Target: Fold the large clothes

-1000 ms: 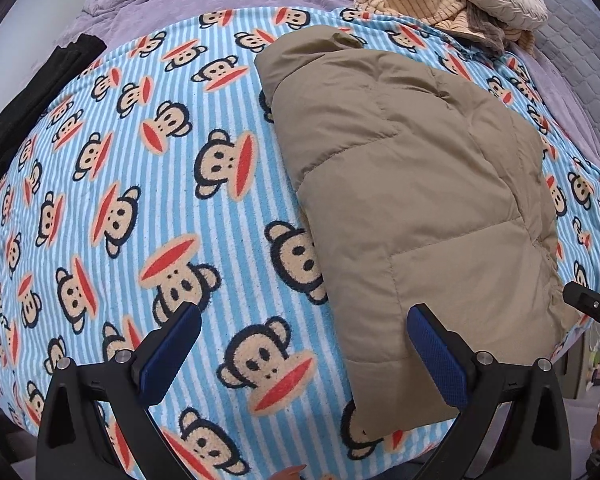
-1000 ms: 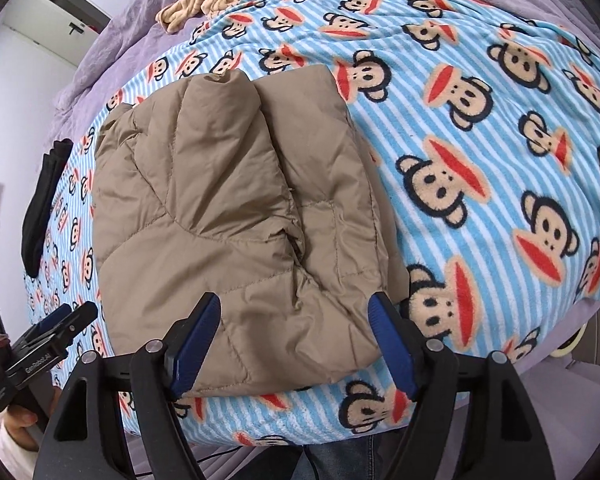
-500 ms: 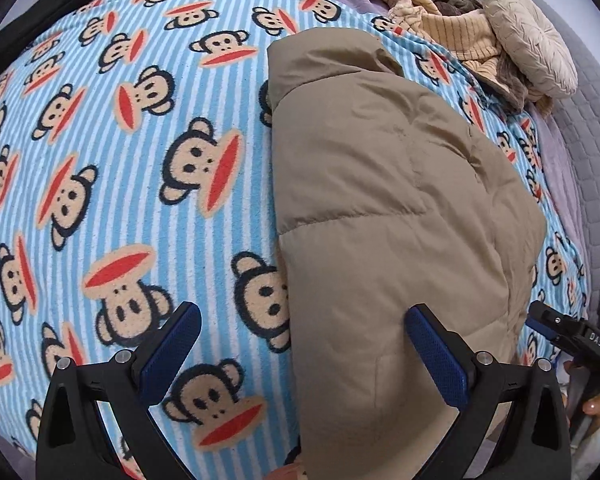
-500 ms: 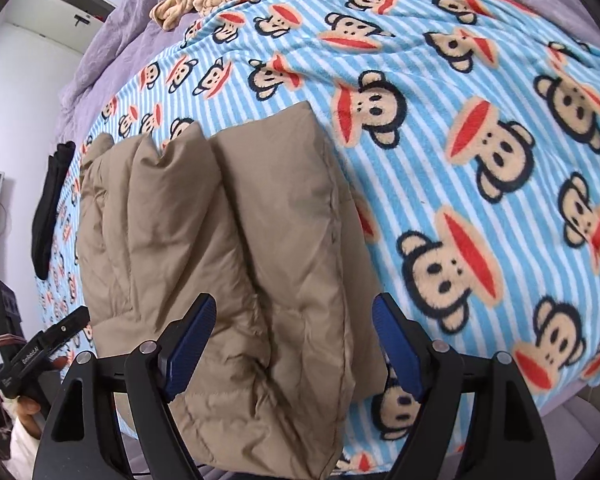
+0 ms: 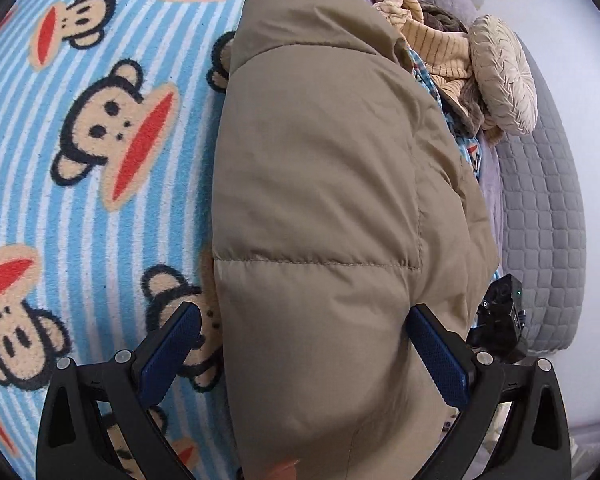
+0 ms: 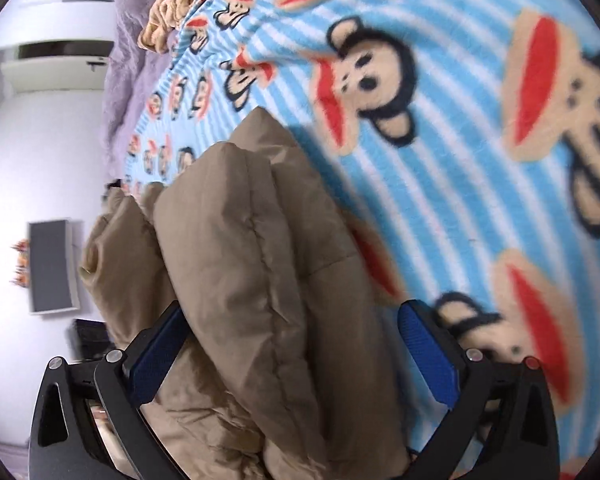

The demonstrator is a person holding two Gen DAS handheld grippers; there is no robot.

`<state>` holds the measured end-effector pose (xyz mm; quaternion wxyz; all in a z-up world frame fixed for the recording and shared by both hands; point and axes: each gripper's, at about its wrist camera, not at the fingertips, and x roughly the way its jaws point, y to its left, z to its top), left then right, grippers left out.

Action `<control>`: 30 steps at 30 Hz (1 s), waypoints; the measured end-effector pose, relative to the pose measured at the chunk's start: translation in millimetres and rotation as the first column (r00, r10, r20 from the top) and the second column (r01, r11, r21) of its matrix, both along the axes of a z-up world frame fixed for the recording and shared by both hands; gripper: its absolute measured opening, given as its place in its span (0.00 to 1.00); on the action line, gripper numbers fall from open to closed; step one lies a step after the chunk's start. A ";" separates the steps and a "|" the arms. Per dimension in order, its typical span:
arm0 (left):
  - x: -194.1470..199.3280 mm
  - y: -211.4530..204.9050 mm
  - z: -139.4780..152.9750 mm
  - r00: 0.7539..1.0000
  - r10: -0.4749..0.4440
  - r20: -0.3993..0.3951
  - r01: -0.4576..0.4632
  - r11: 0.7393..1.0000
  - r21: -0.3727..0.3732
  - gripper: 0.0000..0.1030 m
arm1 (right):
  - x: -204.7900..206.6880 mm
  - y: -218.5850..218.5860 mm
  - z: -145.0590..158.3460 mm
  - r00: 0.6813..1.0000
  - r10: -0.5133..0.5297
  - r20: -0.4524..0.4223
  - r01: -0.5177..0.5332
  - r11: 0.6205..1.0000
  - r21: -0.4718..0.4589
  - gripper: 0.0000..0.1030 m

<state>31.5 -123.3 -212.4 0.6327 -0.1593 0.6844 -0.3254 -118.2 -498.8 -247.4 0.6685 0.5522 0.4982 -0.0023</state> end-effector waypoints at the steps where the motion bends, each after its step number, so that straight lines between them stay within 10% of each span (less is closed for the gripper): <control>1: 1.1 -1.9 -3.5 1.000 0.001 -0.015 -0.001 1.000 -0.017 1.00 | 1.0 0.7 -1.0 0.999 -0.016 0.048 0.012 0.998 0.069 1.00; 5: 2.1 -15.8 -13.5 0.999 -0.015 -0.049 0.012 0.999 -0.049 1.00 | 7.3 8.5 15.5 0.981 0.001 0.196 -0.035 0.985 0.170 1.00; 12: -4.5 -52.4 -0.5 0.993 -0.094 0.074 0.088 0.994 0.070 1.00 | 50.3 39.0 27.7 0.941 0.336 0.051 -0.328 0.937 -0.118 1.00; 25: -20.1 -91.3 23.2 0.960 -0.142 0.241 0.074 0.960 0.271 0.91 | 62.7 41.9 -15.6 0.959 0.277 -0.057 -0.277 0.961 0.006 1.00; 30: -27.8 -95.4 40.6 0.940 -0.168 0.296 0.076 0.951 0.300 0.75 | 61.6 44.0 -0.1 0.961 0.274 -0.040 -0.274 0.962 -0.007 0.69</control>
